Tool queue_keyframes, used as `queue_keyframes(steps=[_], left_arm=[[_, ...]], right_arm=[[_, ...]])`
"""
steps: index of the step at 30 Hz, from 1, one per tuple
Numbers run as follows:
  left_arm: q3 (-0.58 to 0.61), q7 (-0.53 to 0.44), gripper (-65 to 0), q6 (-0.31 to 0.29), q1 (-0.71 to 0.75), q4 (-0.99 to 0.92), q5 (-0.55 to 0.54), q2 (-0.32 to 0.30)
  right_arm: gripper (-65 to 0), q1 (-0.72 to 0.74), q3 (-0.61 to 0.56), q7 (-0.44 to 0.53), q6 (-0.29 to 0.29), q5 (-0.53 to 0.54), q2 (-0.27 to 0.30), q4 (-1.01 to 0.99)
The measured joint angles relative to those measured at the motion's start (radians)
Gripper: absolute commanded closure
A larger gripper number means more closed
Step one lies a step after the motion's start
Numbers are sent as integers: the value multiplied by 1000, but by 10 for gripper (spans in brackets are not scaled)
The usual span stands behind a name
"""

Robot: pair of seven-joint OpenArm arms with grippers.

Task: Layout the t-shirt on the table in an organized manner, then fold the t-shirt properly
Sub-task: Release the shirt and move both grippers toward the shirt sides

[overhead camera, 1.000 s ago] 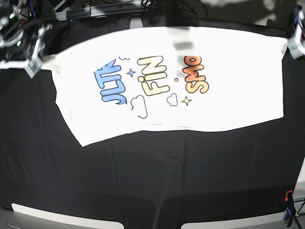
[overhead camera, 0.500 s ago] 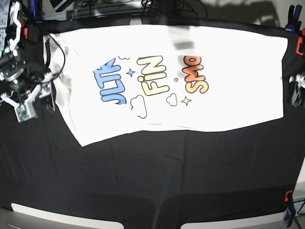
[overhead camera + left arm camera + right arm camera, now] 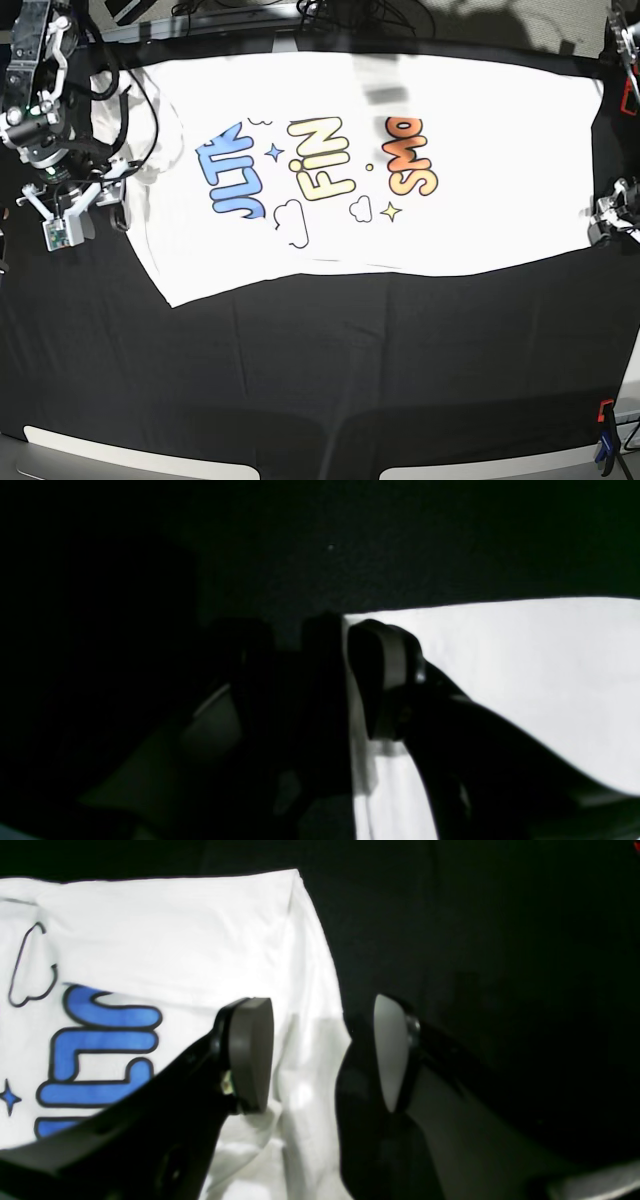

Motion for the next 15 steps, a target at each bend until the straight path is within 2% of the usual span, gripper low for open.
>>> queue_keyframes(steps=[5, 8, 12, 15], left_arm=[[61, 5, -253, -6, 0, 1, -13, 0], [68, 0, -253, -6, 0, 2, -21, 22], [70, 16, -249, -8, -2, 3, -49, 26], [70, 16, -249, -11, -2, 3, -48, 23]], right_arm=[[-316, 75, 0, -26, 16, 9, 0, -1], [-316, 123, 0, -79, 23, 87, 5, -11], [-316, 187, -1, -84, 18, 108, 8, -95], [-316, 229, -13, -87, 42, 106, 8, -174]])
